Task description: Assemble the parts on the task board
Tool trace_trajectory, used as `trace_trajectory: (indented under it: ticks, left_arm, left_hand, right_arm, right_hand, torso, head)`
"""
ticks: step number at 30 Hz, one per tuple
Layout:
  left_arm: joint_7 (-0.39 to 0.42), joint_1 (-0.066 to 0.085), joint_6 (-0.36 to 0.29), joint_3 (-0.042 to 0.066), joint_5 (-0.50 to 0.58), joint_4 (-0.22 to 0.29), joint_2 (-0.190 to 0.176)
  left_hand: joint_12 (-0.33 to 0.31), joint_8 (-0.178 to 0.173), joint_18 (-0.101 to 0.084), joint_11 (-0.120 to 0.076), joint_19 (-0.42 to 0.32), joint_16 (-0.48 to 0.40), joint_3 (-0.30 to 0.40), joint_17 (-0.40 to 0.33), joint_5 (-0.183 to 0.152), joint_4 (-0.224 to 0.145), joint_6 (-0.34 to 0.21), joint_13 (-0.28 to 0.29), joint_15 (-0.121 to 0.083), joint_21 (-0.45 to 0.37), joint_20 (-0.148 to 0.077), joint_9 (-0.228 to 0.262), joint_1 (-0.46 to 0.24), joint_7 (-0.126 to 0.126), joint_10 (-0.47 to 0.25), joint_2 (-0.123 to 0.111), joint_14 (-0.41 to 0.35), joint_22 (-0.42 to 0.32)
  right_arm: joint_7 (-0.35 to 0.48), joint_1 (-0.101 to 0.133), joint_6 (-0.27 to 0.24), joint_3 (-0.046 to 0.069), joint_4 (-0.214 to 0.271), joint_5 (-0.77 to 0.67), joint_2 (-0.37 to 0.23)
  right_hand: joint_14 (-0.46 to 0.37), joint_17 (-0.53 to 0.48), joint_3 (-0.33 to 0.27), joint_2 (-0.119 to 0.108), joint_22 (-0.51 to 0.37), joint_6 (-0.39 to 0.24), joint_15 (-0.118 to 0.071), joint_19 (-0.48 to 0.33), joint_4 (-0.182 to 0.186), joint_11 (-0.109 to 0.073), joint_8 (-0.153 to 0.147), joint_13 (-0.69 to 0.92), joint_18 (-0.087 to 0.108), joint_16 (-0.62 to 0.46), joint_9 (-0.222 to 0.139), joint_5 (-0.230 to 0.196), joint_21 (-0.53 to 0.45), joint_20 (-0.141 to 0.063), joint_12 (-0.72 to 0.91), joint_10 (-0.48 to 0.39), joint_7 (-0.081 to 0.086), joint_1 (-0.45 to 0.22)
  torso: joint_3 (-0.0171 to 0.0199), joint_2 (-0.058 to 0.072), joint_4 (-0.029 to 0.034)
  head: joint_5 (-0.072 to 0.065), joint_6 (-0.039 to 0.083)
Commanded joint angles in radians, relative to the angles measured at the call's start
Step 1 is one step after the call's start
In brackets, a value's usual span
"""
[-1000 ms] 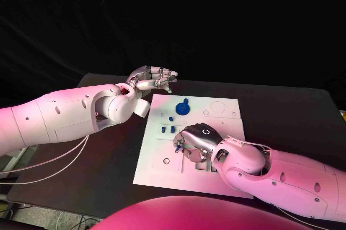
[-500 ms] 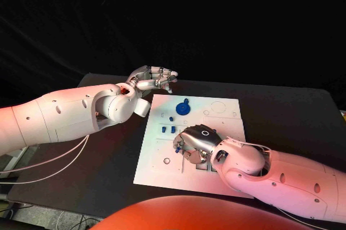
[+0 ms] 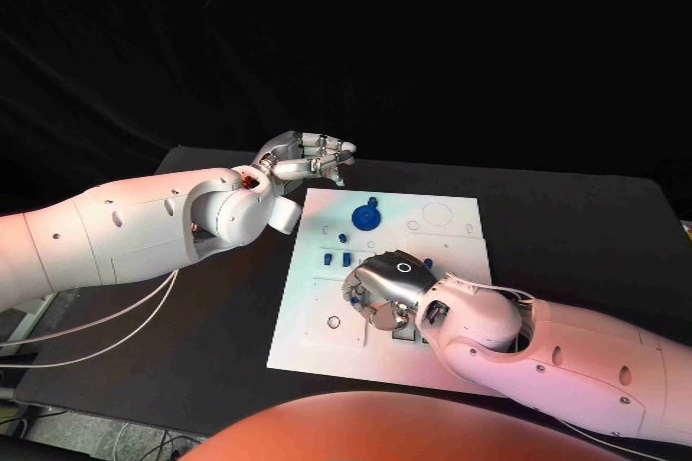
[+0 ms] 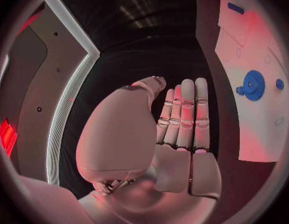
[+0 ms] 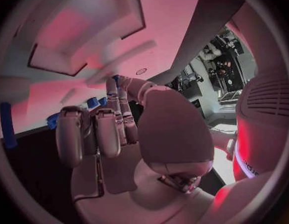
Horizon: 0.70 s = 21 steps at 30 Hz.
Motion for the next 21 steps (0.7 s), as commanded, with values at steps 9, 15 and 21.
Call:
trace_trajectory:
  ticks: [9, 15, 21]
  left_arm:
    - [0.004, 0.001, 0.014, 0.001, 0.006, 0.002, 0.001]
    - [0.003, 0.001, 0.014, 0.001, 0.006, 0.002, -0.001]
    - [0.003, 0.001, 0.015, 0.001, 0.006, 0.001, -0.003]
  left_hand:
    - [0.003, -0.002, 0.003, -0.001, 0.005, -0.005, -0.006, -0.001, 0.001, 0.002, -0.007, 0.001, 0.001, -0.006, 0.005, -0.001, -0.001, -0.002, -0.007, 0.004, -0.003, -0.001]
    - [0.003, -0.002, 0.003, -0.001, 0.005, -0.005, -0.006, -0.001, 0.001, 0.002, -0.007, 0.001, 0.001, -0.006, 0.005, -0.001, -0.001, -0.002, -0.007, 0.004, -0.003, -0.001]
    - [0.003, -0.002, 0.003, -0.001, 0.005, -0.005, -0.006, -0.001, 0.001, 0.002, -0.007, 0.001, 0.001, -0.006, 0.005, -0.001, -0.001, -0.002, -0.007, 0.004, -0.003, -0.001]
  right_arm:
    - [-0.029, -0.003, 0.037, -0.007, -0.005, -0.025, 0.006]
    - [-0.034, -0.002, -0.008, -0.006, 0.016, -0.025, -0.015]
    - [-0.033, 0.006, -0.045, -0.003, 0.064, -0.02, -0.063]
  right_hand:
    - [0.041, -0.009, -0.037, -0.036, 0.187, -0.083, 0.018, 0.015, 0.015, 0.024, -0.053, -0.012, -0.004, -0.007, -0.03, 0.029, -0.029, 0.014, -0.03, -0.05, 0.025, -0.063]
    - [0.04, -0.014, -0.052, -0.052, 0.184, -0.106, 0.025, 0.012, 0.019, 0.032, -0.069, -0.016, -0.002, -0.008, -0.039, 0.029, -0.038, 0.02, -0.034, -0.075, 0.031, -0.076]
    - [0.034, -0.031, -0.083, -0.07, 0.174, -0.13, 0.028, 0.001, 0.028, 0.035, -0.085, -0.017, 0.003, -0.015, -0.048, 0.033, -0.063, 0.025, -0.028, -0.103, 0.029, -0.093]
  torso:
    - [0.0001, -0.001, -0.0008]
    - [0.0011, -0.001, -0.0007]
    - [-0.0003, -0.002, -0.0014]
  head:
    - [0.0, -0.002]
    - [0.0, 0.001]
    - [-0.003, 0.004]
